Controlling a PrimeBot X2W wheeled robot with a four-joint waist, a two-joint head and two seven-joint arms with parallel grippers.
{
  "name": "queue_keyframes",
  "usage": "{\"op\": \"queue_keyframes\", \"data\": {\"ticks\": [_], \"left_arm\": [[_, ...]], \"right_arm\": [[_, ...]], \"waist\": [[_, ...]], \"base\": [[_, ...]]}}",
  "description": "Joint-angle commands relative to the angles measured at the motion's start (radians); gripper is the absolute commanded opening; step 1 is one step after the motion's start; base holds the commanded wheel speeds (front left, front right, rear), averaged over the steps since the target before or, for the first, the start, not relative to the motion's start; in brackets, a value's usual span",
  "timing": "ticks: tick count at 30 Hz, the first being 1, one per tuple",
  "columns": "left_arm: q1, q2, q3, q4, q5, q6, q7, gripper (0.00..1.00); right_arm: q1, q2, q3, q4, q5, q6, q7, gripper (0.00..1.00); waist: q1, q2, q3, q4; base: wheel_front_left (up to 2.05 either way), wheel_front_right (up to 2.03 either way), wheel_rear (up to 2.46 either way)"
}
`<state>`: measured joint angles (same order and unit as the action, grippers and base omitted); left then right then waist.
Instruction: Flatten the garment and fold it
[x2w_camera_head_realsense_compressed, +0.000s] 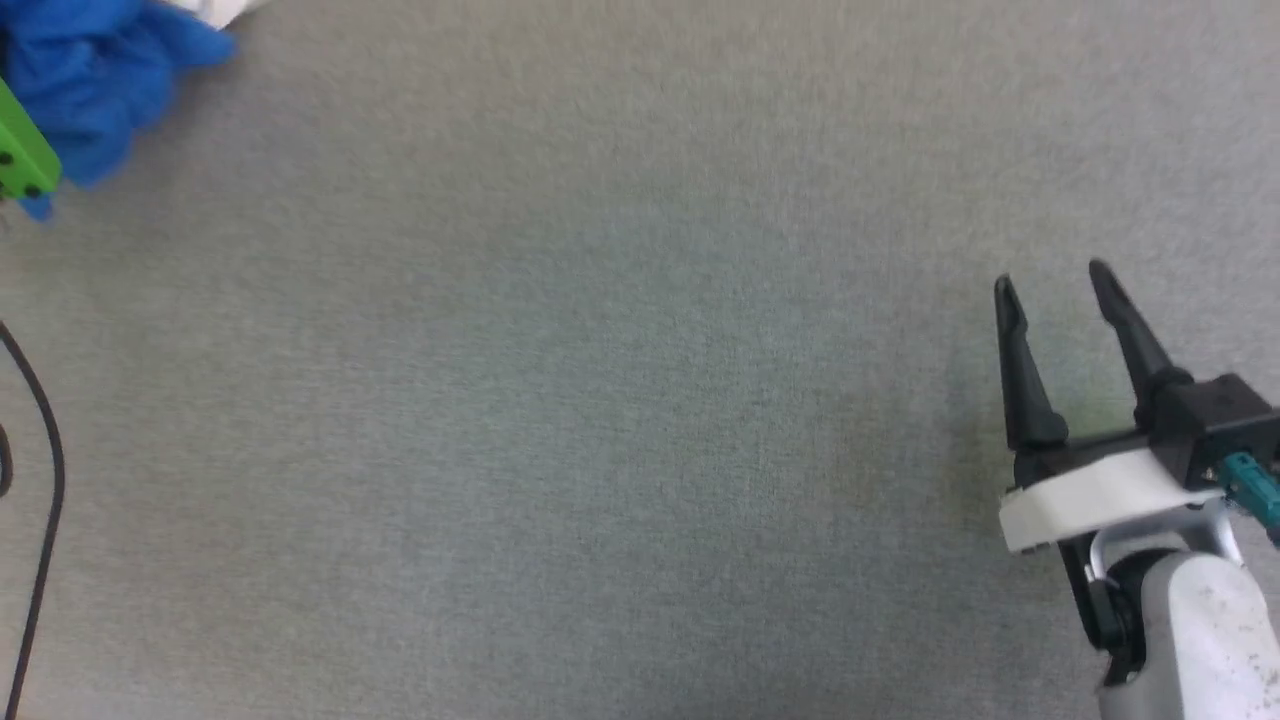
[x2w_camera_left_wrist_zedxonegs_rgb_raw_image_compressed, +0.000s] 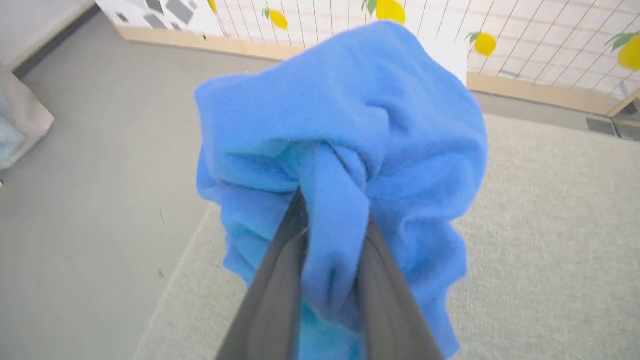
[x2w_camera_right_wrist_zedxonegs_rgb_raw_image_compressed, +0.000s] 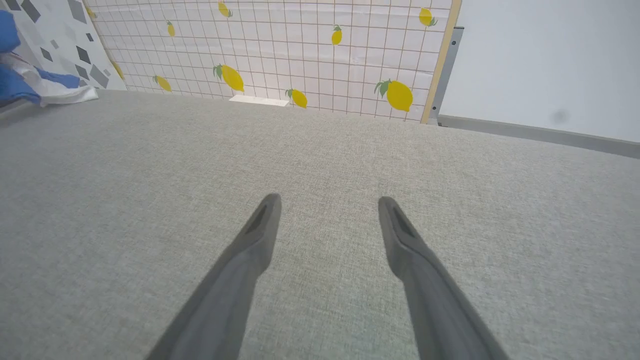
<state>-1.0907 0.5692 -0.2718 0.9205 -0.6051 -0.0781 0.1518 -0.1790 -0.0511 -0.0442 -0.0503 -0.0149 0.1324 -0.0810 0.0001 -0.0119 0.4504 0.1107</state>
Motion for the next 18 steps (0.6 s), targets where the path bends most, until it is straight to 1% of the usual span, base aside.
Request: {"op": "queue_keyframes", "data": {"ticks": [1, 9, 13, 18], "left_arm": [[-0.027, 0.007, -0.008, -0.010, 0.023, 0.006, -0.052, 0.00], [-0.058, -0.004, -0.034, -0.020, 0.092, 0.025, -0.310, 0.00], [-0.058, -0.016, -0.050, -0.028, 0.112, 0.022, -0.371, 0.00], [-0.046, -0.036, -0.077, -0.063, 0.135, 0.014, -0.395, 0.00]], "right_arm": [[0.019, 0.001, -0.003, 0.011, 0.011, -0.002, -0.011, 1.00], [0.088, 0.001, -0.019, 0.062, 0.062, -0.002, -0.037, 1.00], [0.124, 0.001, -0.024, 0.081, 0.084, -0.002, -0.046, 1.00], [0.158, 0.001, -0.032, 0.087, 0.099, -0.002, -0.047, 1.00]], "waist": [[-0.0001, 0.0119, -0.103, 0.017], [-0.0001, 0.0119, -0.248, 0.007], [-0.0001, 0.0119, -0.307, -0.012], [-0.0001, 0.0119, -0.350, -0.046]], "base": [[0.00, 0.00, 0.00], [0.00, 0.00, 0.00], [0.00, 0.00, 0.00], [0.00, 0.00, 0.00]]}}
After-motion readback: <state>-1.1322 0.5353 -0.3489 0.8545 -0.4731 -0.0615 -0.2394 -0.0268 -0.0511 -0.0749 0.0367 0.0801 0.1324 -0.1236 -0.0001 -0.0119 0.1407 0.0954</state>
